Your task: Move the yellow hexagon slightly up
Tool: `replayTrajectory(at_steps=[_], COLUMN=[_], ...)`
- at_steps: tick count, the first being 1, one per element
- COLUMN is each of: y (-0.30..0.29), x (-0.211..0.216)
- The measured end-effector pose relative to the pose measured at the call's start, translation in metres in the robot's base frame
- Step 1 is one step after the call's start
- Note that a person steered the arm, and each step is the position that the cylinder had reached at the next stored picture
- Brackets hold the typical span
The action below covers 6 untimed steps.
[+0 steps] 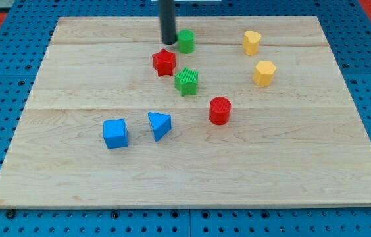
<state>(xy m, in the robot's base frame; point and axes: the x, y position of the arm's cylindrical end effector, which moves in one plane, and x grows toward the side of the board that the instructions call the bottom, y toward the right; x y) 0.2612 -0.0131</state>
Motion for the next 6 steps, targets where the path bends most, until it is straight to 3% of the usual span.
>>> replayTrajectory(at_steps=[1, 2, 3, 4, 5, 6], y=[0.003, 0.042, 0.124, 0.204, 0.192, 0.174], x=[-0.006, -0.058, -0.049, 0.013, 0.117, 0.131])
